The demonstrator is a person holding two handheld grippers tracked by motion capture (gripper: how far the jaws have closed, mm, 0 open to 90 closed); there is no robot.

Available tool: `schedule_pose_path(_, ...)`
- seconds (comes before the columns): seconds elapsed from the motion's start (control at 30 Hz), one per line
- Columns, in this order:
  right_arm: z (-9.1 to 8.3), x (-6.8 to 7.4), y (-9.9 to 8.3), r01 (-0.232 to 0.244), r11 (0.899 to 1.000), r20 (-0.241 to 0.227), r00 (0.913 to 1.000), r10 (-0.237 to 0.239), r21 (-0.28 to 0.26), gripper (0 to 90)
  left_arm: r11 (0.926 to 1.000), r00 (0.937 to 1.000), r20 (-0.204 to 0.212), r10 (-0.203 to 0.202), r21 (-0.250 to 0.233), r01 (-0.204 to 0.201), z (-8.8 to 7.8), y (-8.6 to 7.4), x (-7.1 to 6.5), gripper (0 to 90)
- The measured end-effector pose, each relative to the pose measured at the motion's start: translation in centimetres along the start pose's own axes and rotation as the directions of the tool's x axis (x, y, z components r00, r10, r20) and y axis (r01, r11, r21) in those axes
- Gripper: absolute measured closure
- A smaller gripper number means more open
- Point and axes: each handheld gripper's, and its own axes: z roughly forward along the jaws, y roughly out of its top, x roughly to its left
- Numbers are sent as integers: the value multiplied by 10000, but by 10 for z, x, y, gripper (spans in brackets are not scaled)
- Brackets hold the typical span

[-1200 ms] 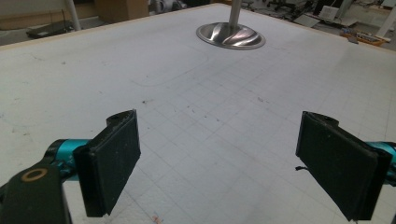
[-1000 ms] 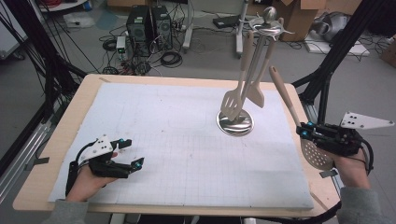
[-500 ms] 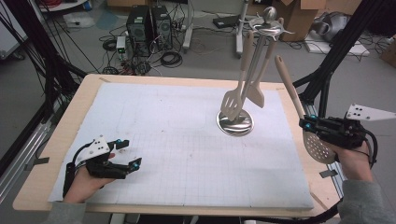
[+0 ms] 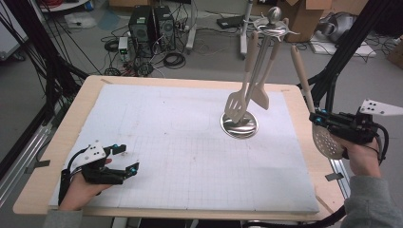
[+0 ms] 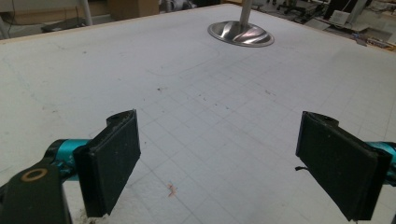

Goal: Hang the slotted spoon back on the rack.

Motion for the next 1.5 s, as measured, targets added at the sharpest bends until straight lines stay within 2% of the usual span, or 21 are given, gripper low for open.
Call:
schedule_pose_path(0.43, 1, -8, 15, -68, 9991, 121, 9999, 73, -412, 781, 9999, 9994, -338, -103, -39, 102, -15, -5, 2, 141)
schedule_pose_path(0.6, 2, -11, 19, -111, 9988, 240, 9996, 122, -473, 781, 10000, 9994, -340, -87, -30, 86, -17, -6, 3, 140)
schedule_pose_path(0.73, 3, -12, 21, -309, 9976, 127, 9994, 317, -626, 781, 9999, 9993, -359, -144, -45, 142, -17, -6, 2, 140)
schedule_pose_path(0.87, 5, -13, 21, -297, 9983, 171, 9994, 306, -496, 781, 9999, 9992, -373, -161, -65, 159, -18, -6, 2, 140)
schedule_pose_path(1.5, 15, -15, 20, -588, 9978, -232, 9980, 581, -293, 781, 9999, 9992, -374, -156, -60, 153, -19, -7, 3, 140)
